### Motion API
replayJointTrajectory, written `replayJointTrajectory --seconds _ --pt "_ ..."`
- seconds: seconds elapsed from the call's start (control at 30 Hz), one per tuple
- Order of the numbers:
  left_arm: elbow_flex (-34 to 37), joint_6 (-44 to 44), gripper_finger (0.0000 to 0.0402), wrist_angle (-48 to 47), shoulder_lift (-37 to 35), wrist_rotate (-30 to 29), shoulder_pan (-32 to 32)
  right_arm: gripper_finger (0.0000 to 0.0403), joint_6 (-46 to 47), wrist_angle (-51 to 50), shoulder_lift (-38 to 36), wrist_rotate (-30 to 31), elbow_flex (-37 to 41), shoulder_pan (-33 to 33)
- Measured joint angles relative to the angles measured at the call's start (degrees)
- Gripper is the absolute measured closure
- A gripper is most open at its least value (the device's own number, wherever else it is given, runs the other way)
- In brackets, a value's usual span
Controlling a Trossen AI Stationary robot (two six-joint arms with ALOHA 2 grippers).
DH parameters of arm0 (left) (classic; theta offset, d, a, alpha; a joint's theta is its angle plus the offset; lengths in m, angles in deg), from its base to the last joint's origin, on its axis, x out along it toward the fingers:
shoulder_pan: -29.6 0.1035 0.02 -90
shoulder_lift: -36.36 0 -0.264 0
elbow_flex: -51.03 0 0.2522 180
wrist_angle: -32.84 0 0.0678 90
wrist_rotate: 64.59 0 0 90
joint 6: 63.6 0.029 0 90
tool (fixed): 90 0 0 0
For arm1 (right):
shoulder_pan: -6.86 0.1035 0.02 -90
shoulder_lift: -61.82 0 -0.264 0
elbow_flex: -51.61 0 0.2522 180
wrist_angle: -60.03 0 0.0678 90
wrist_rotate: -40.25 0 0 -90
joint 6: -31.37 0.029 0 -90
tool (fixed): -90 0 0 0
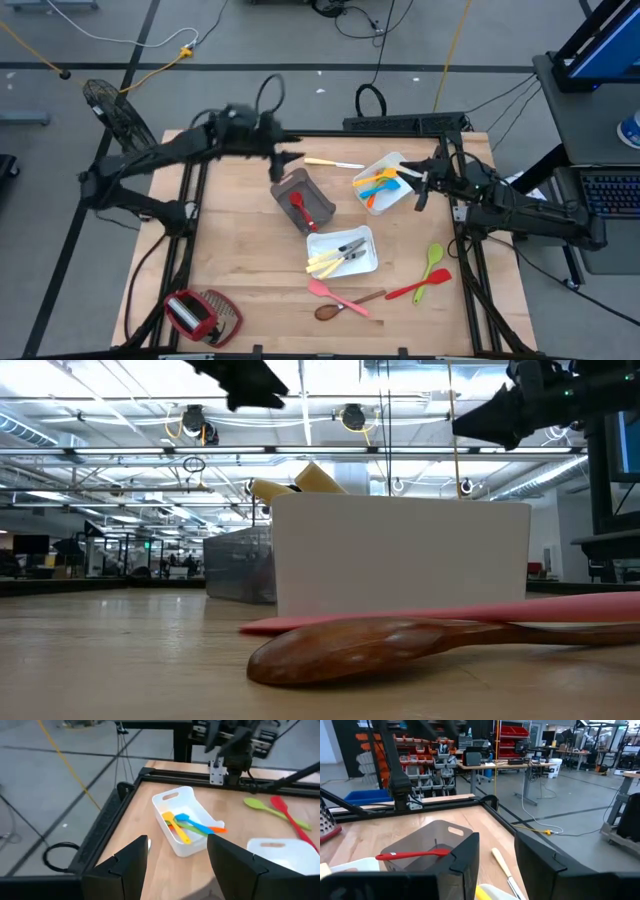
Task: Pick & Place Kitchen Items
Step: Put the yellow table knife into the bottom white bin
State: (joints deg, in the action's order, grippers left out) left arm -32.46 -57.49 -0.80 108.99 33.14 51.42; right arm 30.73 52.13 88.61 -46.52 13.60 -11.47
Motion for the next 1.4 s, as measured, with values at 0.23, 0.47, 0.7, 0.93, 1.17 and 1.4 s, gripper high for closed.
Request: replayJointTrajectory --seconds 0.23,0.47,0.7,0.93,1.17,1.4 --pt "-8.5 -1.0 0.0190 0.0 13.1 13.2 10.4 0.0287 0.0 0.0 -0.1 0.0 0.0 0.0" --pt "-12.0 -5.2 0.0190 -0.1 25.4 19.5 16.4 0.0287 0.0 0.0 -0.1 0.0 0.0 0.0" --pt "-14.4 -8.2 0.0190 1.0 33.9 23.8 16.7 0.0287 0.0 0.0 -0.1 0.0 0.0 0.0" --pt "-14.4 -10.4 0.0190 7.4 35.1 22.5 15.9 0.0287 0.0 0.0 -0.1 0.0 0.0 0.0" --pt "-14.4 -18.5 0.0190 11.9 34.6 22.8 15.4 0.0287 -0.1 0.0 -0.1 0.0 0.0 0.0" --pt "-14.5 -14.4 0.0190 6.9 34.7 25.0 14.7 0.0287 -0.2 0.0 -0.1 0.0 0.0 0.0"
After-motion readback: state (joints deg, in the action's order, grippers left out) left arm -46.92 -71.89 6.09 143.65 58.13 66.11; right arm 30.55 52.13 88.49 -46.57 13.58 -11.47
